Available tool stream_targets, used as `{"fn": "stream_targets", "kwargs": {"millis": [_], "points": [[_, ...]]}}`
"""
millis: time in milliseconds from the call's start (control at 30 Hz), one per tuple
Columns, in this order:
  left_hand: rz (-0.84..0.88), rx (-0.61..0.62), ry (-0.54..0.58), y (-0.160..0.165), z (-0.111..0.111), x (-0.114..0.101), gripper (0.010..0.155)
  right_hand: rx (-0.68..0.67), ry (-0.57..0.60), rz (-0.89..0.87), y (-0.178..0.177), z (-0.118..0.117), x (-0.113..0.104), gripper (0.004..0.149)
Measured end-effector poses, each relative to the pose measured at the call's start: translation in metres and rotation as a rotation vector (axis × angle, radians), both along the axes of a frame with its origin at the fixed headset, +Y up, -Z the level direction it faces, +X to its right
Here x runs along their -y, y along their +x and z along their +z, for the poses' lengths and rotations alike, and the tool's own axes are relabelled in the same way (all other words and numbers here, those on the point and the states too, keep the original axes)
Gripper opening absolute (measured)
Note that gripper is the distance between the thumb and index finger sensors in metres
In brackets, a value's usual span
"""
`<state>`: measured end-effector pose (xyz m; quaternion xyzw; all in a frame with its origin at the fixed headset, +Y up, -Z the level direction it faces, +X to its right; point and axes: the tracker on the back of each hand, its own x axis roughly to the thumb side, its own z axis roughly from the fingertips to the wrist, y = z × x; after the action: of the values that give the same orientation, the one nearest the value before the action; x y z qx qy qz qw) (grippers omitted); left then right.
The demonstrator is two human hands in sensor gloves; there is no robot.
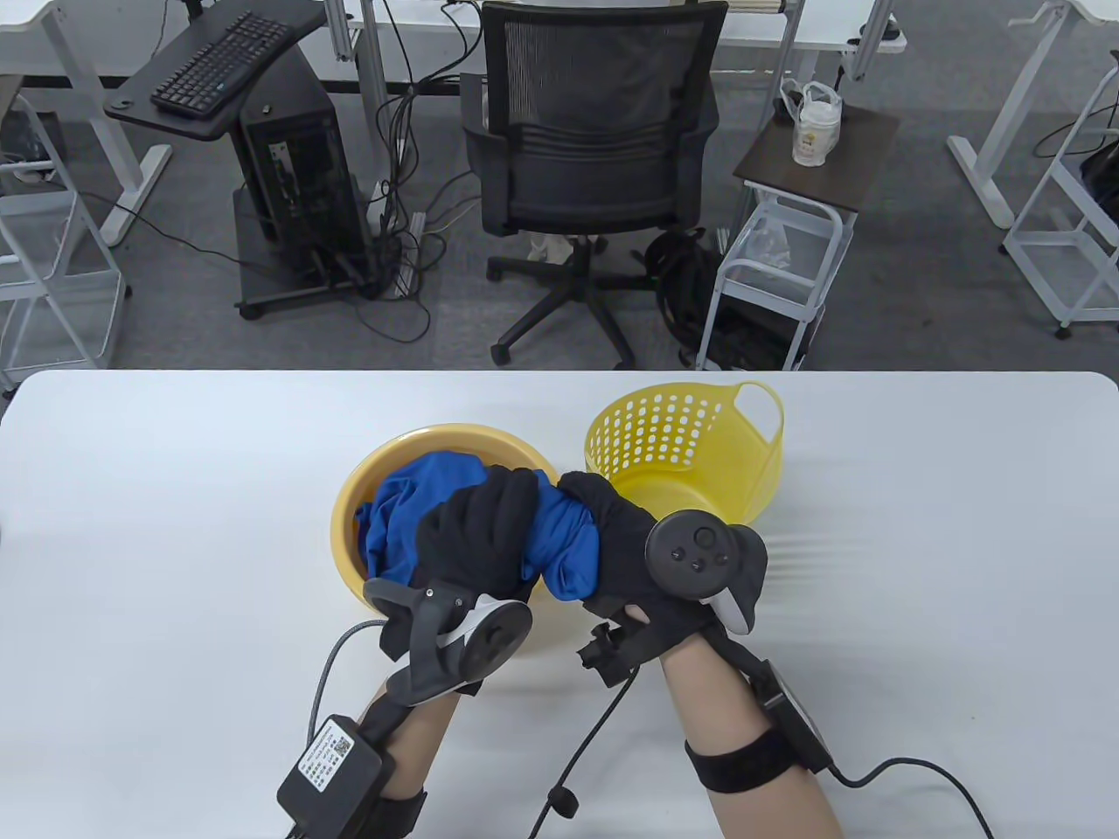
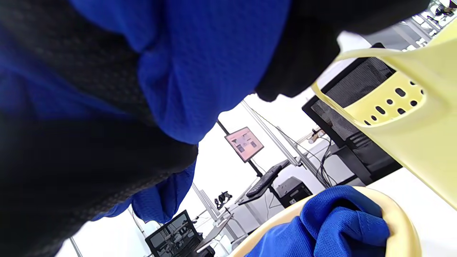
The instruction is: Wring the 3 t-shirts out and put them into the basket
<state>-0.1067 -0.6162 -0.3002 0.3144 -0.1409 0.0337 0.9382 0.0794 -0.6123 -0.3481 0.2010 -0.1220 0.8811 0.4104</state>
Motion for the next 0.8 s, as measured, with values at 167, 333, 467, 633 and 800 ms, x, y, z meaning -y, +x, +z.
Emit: {"fn": "stream_targets", "kwargs": {"millis": [167,333,467,633,800], "points": [[0.005,-0.002,0.015,-0.001,0.002,-0.003,0.105,-0.007,0.019,0.007,-0.001,0.000,-0.004,0.075],[0.002,0.008,0.017,0.004,0.004,-0.003,0.105,-0.024,-0.002,0.013,0.005,-0.001,-0.005,0.076],[-0.003,0.012,0.007,0.006,0.004,-0.001,0.105,-0.043,-0.024,0.021,0.008,-0.004,-0.004,0.076],[0.005,0.025,0.012,0.006,0.008,-0.006,0.105,-0.074,-0.040,0.004,0.009,-0.003,-0.007,0.076],[-0.002,0.025,-0.002,0.008,0.005,-0.001,0.105,-0.069,-0.069,0.001,0.011,-0.007,-0.002,0.076]]}}
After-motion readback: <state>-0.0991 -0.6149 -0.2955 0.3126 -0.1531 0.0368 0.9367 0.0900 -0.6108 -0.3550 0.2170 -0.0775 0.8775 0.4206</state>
